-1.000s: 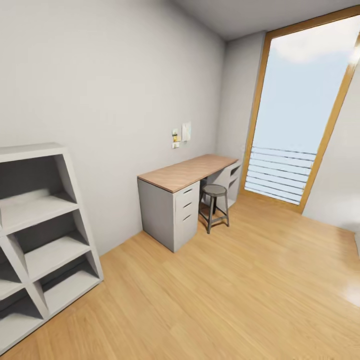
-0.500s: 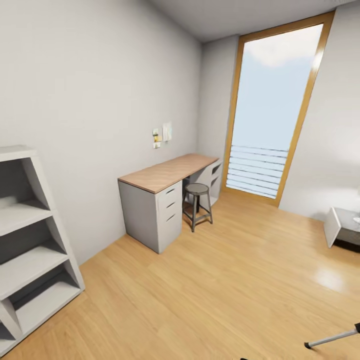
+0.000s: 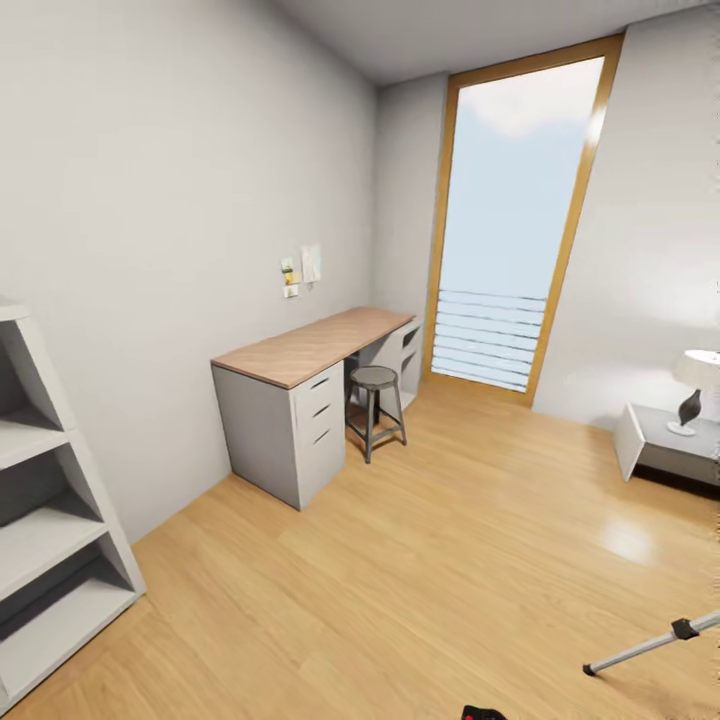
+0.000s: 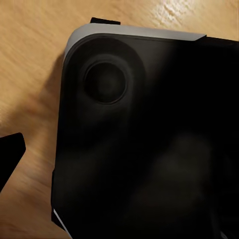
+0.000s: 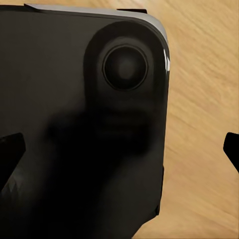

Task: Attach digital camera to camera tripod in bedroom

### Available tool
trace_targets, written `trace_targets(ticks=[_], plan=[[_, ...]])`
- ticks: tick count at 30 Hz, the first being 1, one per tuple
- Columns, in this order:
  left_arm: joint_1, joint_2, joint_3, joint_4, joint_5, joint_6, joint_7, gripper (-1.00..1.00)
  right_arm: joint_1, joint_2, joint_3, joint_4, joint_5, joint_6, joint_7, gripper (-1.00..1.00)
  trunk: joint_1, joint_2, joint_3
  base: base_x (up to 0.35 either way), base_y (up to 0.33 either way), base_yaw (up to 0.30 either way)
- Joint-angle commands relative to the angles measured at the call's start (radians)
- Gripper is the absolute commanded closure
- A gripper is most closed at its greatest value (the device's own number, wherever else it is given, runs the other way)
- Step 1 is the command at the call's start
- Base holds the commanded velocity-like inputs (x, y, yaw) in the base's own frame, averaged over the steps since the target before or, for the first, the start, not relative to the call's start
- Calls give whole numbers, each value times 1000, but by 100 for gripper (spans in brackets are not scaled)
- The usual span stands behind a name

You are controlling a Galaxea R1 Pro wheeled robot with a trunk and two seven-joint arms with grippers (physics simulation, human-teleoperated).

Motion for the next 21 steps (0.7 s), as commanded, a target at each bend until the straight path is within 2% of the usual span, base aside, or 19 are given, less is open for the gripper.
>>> trace_targets(ticks=[1,21], plan=[[1,0,1,-1,8,-1,-1,-100,0,0,1,1,0,-3,0,-100,0,0,-1,0,0,-134],[1,0,1,-2,9,-1,-1,-100,0,0,1,0,0,-3,0,-100,0,0,-1,0,0,-111]])
